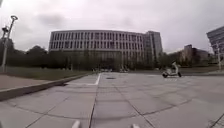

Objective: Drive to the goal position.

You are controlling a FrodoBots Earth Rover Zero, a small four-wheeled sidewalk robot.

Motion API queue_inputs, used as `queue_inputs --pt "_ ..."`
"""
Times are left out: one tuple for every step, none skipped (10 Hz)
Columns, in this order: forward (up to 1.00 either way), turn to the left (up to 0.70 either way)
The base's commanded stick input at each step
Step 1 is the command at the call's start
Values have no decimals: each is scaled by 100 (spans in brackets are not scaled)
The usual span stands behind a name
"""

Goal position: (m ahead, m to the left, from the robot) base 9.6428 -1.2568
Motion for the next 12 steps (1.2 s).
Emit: queue_inputs --pt "70 0" --pt "70 0" --pt "70 0" --pt "70 0" --pt "70 0" --pt "70 0" --pt "70 0" --pt "70 0" --pt "70 0" --pt "70 0" --pt "70 0" --pt "70 0"
